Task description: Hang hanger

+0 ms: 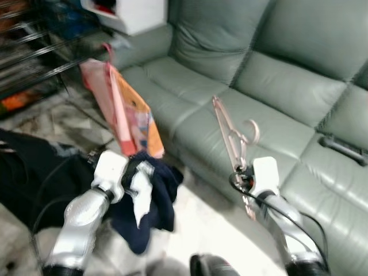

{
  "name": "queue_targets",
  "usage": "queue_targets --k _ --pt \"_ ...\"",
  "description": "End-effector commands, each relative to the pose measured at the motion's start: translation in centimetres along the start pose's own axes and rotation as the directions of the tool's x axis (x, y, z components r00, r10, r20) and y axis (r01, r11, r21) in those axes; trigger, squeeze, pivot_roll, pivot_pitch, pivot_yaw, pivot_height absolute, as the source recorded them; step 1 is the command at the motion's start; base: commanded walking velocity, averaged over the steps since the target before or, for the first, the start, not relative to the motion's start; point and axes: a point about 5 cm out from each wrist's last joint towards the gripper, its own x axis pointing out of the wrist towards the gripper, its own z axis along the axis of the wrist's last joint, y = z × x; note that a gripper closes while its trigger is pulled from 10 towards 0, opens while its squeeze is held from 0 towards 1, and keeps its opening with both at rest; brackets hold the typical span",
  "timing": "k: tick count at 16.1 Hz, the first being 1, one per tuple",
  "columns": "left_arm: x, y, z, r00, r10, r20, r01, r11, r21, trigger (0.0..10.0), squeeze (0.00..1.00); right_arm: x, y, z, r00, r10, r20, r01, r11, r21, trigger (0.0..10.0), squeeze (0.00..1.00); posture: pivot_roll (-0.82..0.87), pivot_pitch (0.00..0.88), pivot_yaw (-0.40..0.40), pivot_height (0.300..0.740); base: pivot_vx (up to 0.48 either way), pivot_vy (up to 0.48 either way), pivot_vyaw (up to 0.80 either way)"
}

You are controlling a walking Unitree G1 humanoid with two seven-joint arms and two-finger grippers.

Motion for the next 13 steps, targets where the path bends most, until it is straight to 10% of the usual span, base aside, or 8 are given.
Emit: queue_targets --k 1,8,13 --pt "-0.4 1.0 0.4 1.000 0.002 0.023 -0.004 0.999 0.048 10.0 0.00 0.3 0.4 0.6 1.000 0.011 0.016 -0.011 1.000 0.000 10.0 0.00 -0.04 0.030 0.008 0.740 0.000 0.000 0.00" --pt "1.5 5.0 3.8 0.989 -0.117 0.087 0.060 0.869 0.491 10.0 0.00 0.5 0.5 3.5 0.960 0.276 0.049 -0.257 0.936 -0.239 10.0 0.00 -0.04 0.028 0.017 0.740 0.000 0.000 0.00" --pt "2.3 5.4 4.3 0.986 -0.137 0.098 0.056 0.815 0.576 10.0 0.00 -0.9 -0.6 4.5 0.888 0.459 -0.031 -0.445 0.842 -0.303 10.0 0.00 -0.05 0.027 0.019 0.740 0.000 0.000 0.00"
